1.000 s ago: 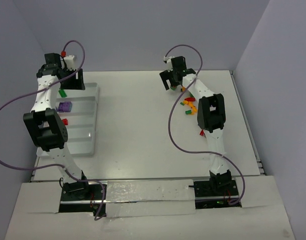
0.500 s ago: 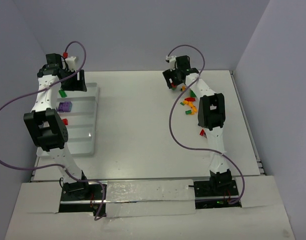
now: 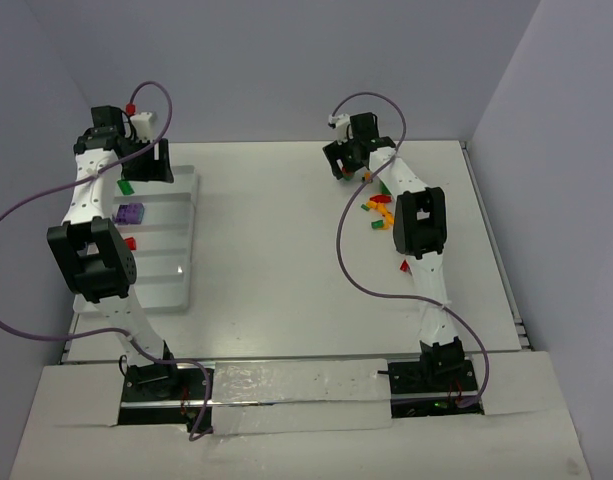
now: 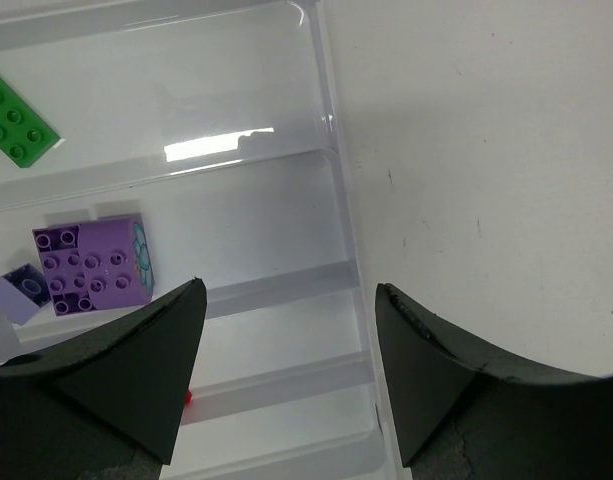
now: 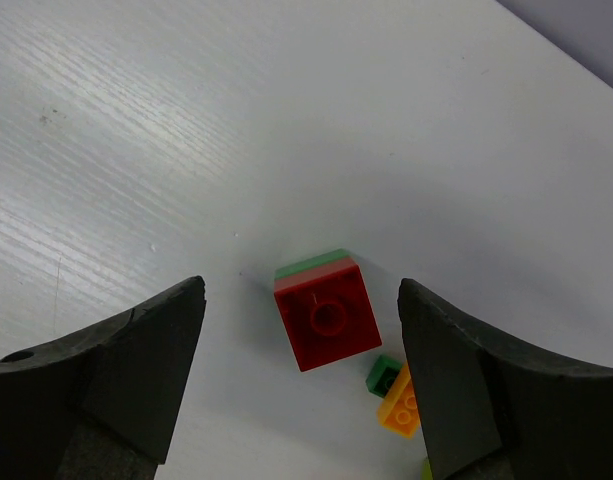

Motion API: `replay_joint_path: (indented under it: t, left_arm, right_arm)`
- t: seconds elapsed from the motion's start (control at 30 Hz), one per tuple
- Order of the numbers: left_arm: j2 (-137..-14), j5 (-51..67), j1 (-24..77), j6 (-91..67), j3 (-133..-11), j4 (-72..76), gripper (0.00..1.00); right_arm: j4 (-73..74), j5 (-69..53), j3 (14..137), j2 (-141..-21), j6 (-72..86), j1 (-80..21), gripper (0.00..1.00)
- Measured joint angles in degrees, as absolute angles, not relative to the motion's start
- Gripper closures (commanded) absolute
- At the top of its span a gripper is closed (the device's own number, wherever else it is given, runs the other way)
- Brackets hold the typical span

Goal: Sort the legos into containers by color

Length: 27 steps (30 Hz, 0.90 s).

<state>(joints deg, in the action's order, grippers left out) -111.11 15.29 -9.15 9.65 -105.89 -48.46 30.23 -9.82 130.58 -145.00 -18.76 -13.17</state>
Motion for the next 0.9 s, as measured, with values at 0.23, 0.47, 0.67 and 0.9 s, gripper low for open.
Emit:
replay_joint_path:
  t: [0.23, 0.47, 0.67, 0.9]
  left_arm:
    - [-111.1, 15.3, -9.1, 9.7, -106.9, -49.1, 0.22]
    - [-111.1, 15.3, -9.1, 10.1, -107.9, -49.6, 0.22]
    - [-111.1, 15.2, -9.1, 10.7, -107.9, -49.9, 0.22]
    - [-111.1, 15.2, -9.1, 11.1, -107.9, -50.0, 0.22]
  right_arm:
    - [30.6, -9.6, 131.3, -145.0, -20.0, -13.1, 0.34]
    - [32.9, -9.7, 132.8, -146.1, -21.4, -13.1, 0.41]
    - [34.4, -10.0, 132.8, -146.2, -22.6, -13.0, 0.50]
    - [34.8, -11.1, 132.5, -146.2, -23.4, -13.0, 0.66]
